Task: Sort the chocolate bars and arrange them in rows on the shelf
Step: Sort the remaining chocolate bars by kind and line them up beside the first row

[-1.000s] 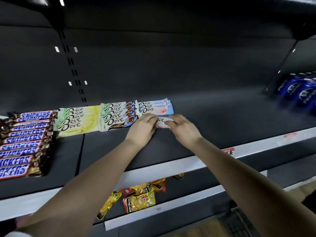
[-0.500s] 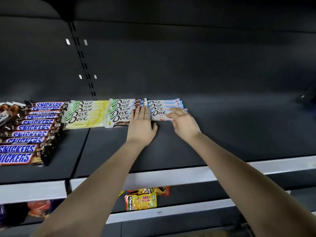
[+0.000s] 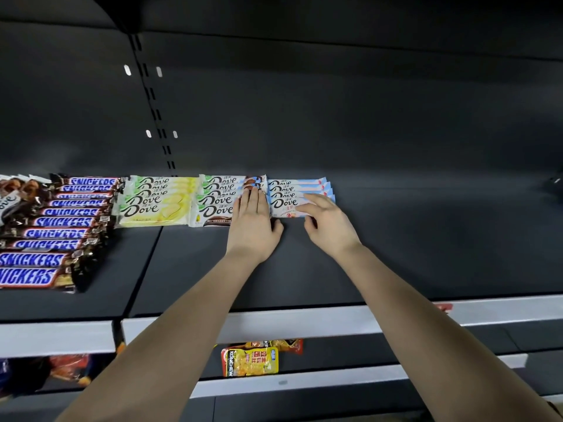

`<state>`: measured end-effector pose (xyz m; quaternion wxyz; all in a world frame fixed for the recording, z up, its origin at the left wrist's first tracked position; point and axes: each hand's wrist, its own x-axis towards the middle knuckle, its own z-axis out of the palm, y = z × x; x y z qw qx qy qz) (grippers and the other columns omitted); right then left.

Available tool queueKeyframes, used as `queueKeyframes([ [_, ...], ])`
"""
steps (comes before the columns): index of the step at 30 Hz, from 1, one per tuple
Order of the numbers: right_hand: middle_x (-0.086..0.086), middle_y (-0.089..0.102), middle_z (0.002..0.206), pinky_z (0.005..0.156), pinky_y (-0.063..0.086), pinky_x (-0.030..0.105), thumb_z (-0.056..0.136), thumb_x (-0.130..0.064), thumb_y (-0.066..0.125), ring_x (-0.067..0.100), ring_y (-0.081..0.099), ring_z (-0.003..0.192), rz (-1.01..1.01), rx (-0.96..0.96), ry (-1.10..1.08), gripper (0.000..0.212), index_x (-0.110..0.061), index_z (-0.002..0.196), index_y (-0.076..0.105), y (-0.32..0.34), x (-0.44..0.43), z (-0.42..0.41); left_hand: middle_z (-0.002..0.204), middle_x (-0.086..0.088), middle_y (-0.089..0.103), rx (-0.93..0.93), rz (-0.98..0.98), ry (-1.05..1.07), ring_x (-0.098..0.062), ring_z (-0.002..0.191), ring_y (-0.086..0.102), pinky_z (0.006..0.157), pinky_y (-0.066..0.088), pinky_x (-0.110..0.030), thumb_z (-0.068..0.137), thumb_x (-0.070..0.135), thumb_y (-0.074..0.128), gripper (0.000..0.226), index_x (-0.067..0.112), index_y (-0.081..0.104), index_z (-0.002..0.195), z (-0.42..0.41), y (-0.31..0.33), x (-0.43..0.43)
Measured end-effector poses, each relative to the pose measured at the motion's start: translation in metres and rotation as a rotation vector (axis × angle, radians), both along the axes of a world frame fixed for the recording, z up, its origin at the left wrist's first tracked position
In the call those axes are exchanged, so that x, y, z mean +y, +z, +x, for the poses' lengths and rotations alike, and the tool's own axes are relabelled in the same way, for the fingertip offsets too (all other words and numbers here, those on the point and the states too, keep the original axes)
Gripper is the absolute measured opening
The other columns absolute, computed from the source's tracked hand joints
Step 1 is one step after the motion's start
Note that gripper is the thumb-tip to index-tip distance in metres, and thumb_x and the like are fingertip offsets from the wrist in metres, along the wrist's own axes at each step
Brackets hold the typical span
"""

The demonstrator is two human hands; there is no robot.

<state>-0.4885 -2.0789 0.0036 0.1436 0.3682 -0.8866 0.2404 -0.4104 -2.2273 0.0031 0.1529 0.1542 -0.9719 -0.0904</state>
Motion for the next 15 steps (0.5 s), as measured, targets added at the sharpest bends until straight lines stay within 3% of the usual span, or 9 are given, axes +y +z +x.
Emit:
queueKeyframes([
  [10,0.011,0.055,0.13,0.103,0.04,0.039,0.083,-0.01,0.058,0.028,0.046,0.123,-0.046,-0.002,-0.056,0.028,-0.01,0.109,0.068,0.0024,-0.0011,0.0022,0.156,-0.012,0.016,0.081,0.058,0.045,-0.025,0.145,0.004,0.116,-0.005,-0.04,0.091,0.035,0.042,0.068,0.003,0.017,0.147,0.005,0.0049,0.0006],
  [15,0.014,0.059,0.122,0.094,0.048,0.044,0.08,-0.009,0.061,0.032,0.051,0.115,-0.086,0.026,-0.067,0.02,-0.008,0.098,0.07,0.0008,-0.0007,0.0008,0.156,-0.011,0.016,0.093,0.074,0.051,-0.024,0.145,0.005,0.116,-0.004,-0.039,0.091,0.035,0.043,0.069,0.003,0.017,0.146,0.0042,0.0048,0.0],
])
